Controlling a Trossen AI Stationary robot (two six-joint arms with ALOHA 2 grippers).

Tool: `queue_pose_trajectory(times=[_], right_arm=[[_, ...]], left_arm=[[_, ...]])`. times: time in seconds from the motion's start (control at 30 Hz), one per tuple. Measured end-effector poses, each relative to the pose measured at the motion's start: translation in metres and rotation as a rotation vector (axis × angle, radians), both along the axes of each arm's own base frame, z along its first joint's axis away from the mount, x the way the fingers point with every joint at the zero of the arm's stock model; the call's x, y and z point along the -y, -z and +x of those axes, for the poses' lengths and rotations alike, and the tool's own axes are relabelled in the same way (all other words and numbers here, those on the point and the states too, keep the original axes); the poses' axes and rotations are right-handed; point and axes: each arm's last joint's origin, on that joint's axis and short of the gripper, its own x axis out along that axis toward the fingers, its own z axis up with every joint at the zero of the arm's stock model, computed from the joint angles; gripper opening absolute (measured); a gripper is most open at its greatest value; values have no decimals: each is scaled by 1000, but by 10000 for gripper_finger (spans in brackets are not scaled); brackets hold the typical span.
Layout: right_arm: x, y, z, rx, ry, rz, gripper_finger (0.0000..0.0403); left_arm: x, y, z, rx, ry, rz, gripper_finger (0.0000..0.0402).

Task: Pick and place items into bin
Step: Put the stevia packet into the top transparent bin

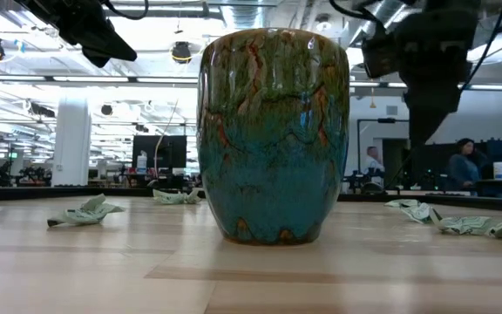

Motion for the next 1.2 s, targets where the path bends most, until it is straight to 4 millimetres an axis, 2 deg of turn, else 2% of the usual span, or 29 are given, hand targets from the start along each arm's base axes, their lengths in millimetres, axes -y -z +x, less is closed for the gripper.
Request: queue_pose_trajectory(times=[0.23, 0.43, 0.7, 1.0, 1.2], right_arm=[[0, 27, -1, 10, 10, 7, 219], [-8, 48, 8, -30, 5, 2, 229], [-14, 75, 13, -119, -13, -23, 217], [-14, 76, 15, -109, 30, -41, 197], [-14, 77, 15, -102, 38, -51, 146]], left_arm=[[0, 0, 0, 0, 0, 0, 0], [0, 0, 0, 0, 0, 0, 0], [0, 0, 0, 0, 0, 0, 0], [0, 0, 0, 0, 0, 0, 0], [0, 0, 0, 0, 0, 0, 0]])
